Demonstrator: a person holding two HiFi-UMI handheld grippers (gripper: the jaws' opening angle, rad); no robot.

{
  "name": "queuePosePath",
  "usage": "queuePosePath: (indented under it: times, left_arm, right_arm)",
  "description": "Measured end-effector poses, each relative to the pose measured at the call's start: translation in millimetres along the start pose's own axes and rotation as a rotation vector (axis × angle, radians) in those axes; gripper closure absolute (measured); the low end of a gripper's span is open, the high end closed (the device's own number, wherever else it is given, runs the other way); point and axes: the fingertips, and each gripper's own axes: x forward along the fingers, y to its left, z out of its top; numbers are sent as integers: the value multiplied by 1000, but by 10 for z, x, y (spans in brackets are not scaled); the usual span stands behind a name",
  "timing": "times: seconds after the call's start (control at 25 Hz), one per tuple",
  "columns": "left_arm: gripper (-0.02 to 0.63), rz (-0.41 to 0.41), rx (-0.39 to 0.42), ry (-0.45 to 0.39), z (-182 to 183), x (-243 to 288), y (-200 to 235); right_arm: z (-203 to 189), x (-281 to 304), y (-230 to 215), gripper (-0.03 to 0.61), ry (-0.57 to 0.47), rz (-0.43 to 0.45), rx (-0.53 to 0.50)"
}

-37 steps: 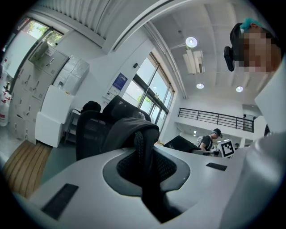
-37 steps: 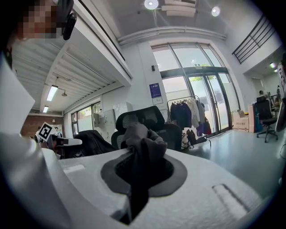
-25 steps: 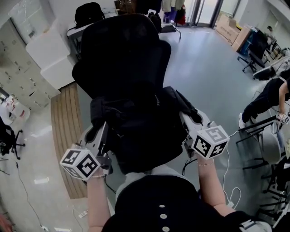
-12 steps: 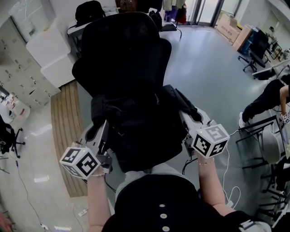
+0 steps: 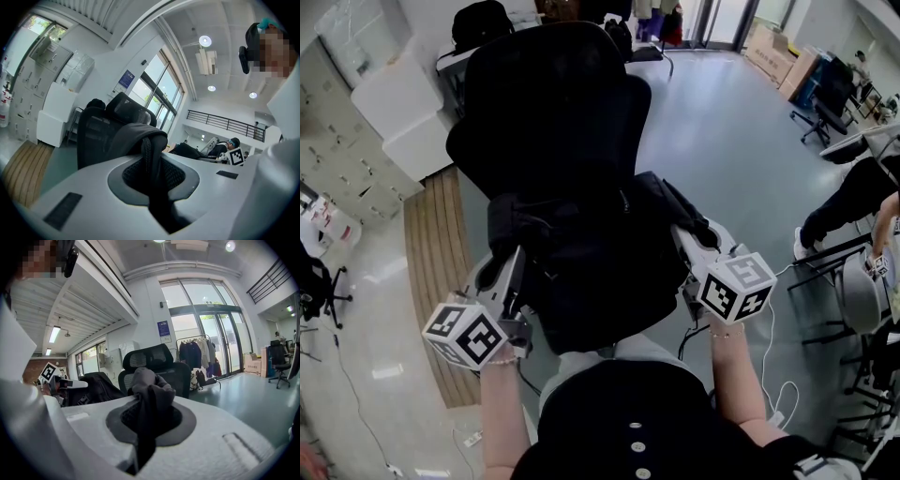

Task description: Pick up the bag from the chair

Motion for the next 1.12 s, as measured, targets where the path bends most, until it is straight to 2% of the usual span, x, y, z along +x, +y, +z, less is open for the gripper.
queuePosePath:
  times: [1.12]
  left_arm:
    - [554, -14, -16, 6, 36, -22, -9]
  right_arm:
    - [55, -11, 51, 552, -1, 3, -25]
